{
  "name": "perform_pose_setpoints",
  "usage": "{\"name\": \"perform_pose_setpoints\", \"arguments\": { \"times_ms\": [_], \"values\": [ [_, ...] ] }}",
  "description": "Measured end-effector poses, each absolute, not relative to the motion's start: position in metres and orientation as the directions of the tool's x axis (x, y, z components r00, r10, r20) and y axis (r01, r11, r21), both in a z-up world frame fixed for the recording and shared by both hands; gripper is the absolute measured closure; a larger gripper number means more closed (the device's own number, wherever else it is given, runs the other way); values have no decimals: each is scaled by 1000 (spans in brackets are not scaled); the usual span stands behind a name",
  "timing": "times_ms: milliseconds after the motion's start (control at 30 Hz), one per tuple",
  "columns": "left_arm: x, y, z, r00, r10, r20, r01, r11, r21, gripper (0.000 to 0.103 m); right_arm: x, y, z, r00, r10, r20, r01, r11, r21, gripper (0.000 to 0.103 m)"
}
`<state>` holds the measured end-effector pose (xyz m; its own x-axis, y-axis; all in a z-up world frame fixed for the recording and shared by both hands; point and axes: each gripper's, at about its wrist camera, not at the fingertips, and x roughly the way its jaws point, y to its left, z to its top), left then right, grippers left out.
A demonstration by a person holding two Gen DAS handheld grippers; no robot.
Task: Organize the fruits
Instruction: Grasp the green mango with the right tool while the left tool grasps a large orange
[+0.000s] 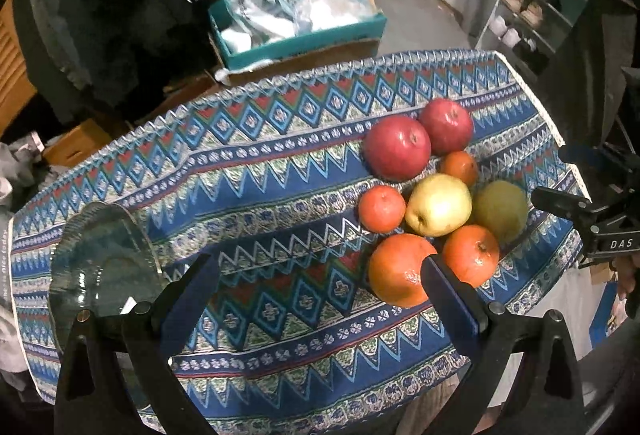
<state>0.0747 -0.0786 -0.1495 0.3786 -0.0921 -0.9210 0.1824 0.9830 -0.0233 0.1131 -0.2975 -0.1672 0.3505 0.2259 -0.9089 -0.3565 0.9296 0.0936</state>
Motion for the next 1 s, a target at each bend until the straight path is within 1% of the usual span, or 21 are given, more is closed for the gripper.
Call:
{"name": "perform_pose_setpoints", "arguments": {
  "times_ms": [167,500,567,800,867,967,1000],
  "values": [
    [80,-88,-167,343,-96,-934,197,980,-28,1,117,-299,-186,308,215,-927,-348,932,101,6],
    [84,-107,-189,296,-121,-948,224,973,-54,1,127,-298,-213,242,196,-950,-342,934,105,7],
    [83,-110,-192,286,-127,-950,233,971,-59,1,129,-299,-222,217,203,-955,-337,934,122,11],
    [84,-123,-203,256,-142,-956,258,963,-74,1,135,-305,-239,168,258,-951,-311,930,198,12],
    [84,-125,-208,244,-140,-960,263,962,-73,1,137,-304,-239,161,272,-949,-322,923,210,15],
    [85,-128,-217,222,-139,-965,262,962,-78,1,135,-304,-237,169,255,-952,-340,922,187,20],
    [85,-128,-220,216,-139,-966,261,962,-81,1,135,-303,-237,173,249,-953,-342,922,179,20]
  ]
}}
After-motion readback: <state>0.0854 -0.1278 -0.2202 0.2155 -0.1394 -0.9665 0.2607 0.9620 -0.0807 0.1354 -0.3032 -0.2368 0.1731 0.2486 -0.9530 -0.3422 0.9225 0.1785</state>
